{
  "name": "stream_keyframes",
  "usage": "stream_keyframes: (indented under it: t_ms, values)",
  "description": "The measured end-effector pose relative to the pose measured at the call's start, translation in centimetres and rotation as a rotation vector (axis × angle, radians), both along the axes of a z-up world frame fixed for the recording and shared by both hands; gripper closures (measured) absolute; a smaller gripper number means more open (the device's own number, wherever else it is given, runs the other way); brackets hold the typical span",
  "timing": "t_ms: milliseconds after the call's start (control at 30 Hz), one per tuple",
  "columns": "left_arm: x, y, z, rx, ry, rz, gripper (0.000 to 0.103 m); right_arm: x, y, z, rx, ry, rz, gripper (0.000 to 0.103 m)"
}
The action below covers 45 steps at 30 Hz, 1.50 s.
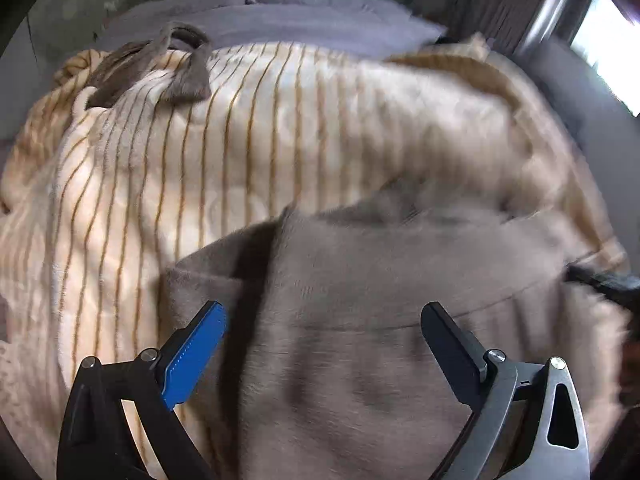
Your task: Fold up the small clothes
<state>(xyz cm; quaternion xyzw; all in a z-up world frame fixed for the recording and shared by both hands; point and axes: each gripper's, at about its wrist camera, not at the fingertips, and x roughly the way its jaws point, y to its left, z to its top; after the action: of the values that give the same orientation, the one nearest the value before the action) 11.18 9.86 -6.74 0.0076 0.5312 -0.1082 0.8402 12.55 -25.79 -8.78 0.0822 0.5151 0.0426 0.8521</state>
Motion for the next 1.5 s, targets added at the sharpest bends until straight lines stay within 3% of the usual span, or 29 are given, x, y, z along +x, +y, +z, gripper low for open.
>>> stream_keyframes:
  t_ms: [67,133,333,400,533,633,667,700,833,933,1033,1167,1233,1267,1300,1333,1400,1500]
  values:
    - [0.4,0.5,-2.1,0.047,0.041,0.048,0.004,0.1,0.0,-1.7,-0.035,0.034,-0.007,0.089]
    - [0.3,2.6,-3.1,0.028,0.055,0.112,0.004,0.0,-0.6,-2.3,-0.035,0.022,-0.025,0.091]
    - [-0.9,7.9,-1.7,0.023,0.077,0.209,0.004,-1.1,-2.6,-1.5,-0.014,0.019,-0.082,0.091]
    - [-2.2,9.2,-0.4,-0.002,0.073,0.216,0.004,-1.6,-3.2,-1.0,0.002,0.024,-0.125,0.081]
    - [-5.3,10.8,0.7,-0.122,0.125,0.231,0.004,-3.9,-4.5,-0.3,0.183,0.039,-0.198,0.079]
    - [-8.1,11.5,0.1,-0.238,0.218,0.256,0.004,-6.6,-4.1,0.0,0.347,0.058,-0.202,0.061]
    - [-9.5,11.7,-0.4,-0.271,0.256,0.268,0.004,-7.8,-3.4,0.0,0.413,0.073,-0.192,0.049]
    - [-10.6,11.6,-0.9,-0.289,0.283,0.276,0.004,-8.6,-2.9,-0.1,0.442,0.081,-0.184,0.047]
    - [-13.7,11.1,-2.3,-0.339,0.363,0.312,0.004,-12.5,0.2,-1.0,0.572,0.159,-0.138,0.047]
    - [-15.7,10.5,-3.2,-0.395,0.4,0.333,0.004,-15.7,1.5,-2.9,0.652,0.248,-0.18,0.047]
    - [-15.4,10.1,-3.8,-0.431,0.402,0.363,0.004,-18.5,0.4,-4.6,0.683,0.278,-0.305,0.047]
    - [-14.0,10.2,-4.1,-0.457,0.375,0.388,0.004,-21.0,-4.0,-5.8,0.796,0.166,-0.602,0.047]
    - [-13.4,10.1,-4.2,-0.461,0.36,0.387,0.015,-21.4,-5.3,-6.1,0.839,0.122,-0.685,0.047]
    - [-13.2,10.0,-4.1,-0.454,0.353,0.371,0.051,-21.3,-6.0,-6.5,0.863,0.108,-0.724,0.049]
    - [-12.9,9.8,-4.3,-0.444,0.363,0.349,0.091,-21.0,-6.3,-6.7,0.875,0.105,-0.738,0.074]
    - [-12.6,9.7,-4.3,-0.456,0.378,0.322,0.09,-20.5,-6.3,-6.8,0.862,0.114,-0.732,0.096]
    - [-12.7,9.7,-3.3,-0.468,0.349,0.285,0.09,-19.2,-6.0,-5.4,0.747,0.125,-0.658,0.095]
    - [-13.2,9.2,-1.3,-0.42,0.282,0.185,0.09,-17.7,-5.0,-2.1,0.605,0.09,-0.524,0.095]
